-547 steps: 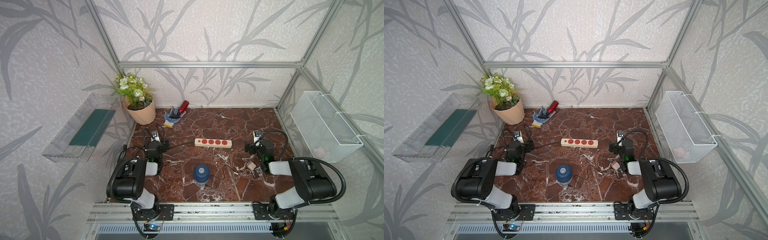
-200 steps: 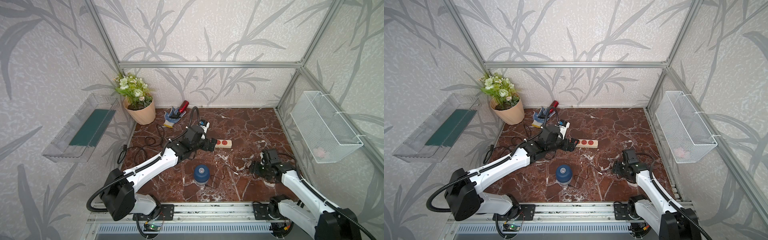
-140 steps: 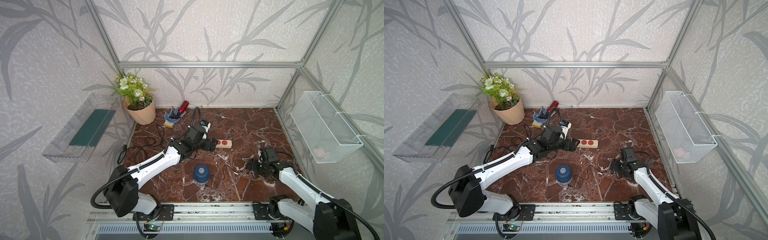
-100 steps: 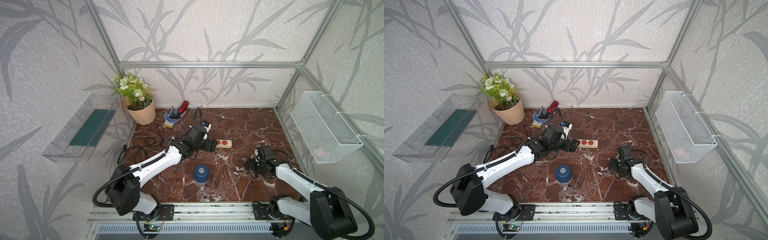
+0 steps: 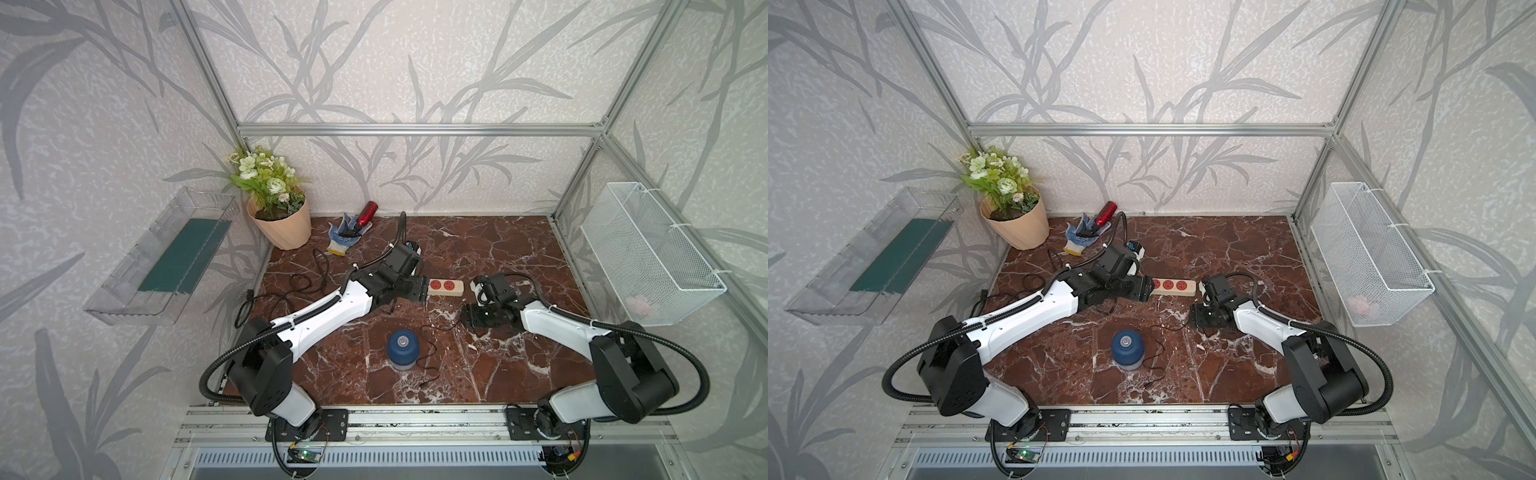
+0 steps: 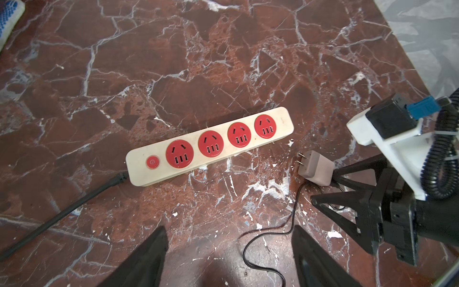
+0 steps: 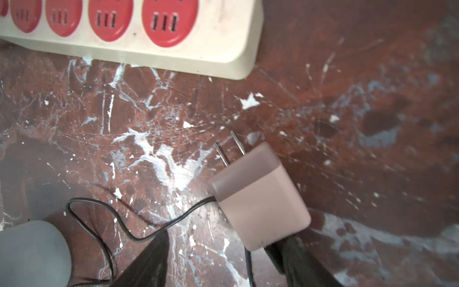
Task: Charge the cordless meat grinders
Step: Move the plug to the center of the board.
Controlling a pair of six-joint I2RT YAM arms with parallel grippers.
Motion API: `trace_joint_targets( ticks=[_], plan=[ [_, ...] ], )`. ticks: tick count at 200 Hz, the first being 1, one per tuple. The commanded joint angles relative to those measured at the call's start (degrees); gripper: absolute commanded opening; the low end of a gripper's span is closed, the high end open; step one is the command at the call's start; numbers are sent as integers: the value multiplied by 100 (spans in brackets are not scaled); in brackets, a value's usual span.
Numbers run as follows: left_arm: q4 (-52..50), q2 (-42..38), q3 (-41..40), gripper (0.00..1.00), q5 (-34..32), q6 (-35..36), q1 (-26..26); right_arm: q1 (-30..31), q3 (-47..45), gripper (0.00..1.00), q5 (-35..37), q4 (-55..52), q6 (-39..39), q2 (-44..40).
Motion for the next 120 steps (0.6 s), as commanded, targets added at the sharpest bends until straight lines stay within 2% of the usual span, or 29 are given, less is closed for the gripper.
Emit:
trace_joint_targets(
  ticks=[1, 14, 31, 71, 95, 120],
  plan=[
    [-595, 218, 311, 75, -235, -317, 53, 181, 319, 68, -239, 17, -531, 250],
    [-901, 430, 596, 72, -221, -351, 91, 200, 339, 66, -263, -182, -600, 128],
    [-1291, 808, 1095, 72, -5, -440, 92, 199, 109, 67, -23, -453, -576, -461],
    [-2065, 2005, 2371, 71, 640, -1156, 38, 60, -201, 75, 1090, -1242, -188, -2247],
    [-2480, 2667, 3072, 73, 708, -1383, -247, -369, -72, 75, 1161, -1590, -98, -2549],
    [-2309, 2871, 3095, 75, 782, -1864, -509, -440, -155, 75, 1445, -1558, -142, -2597]
  ],
)
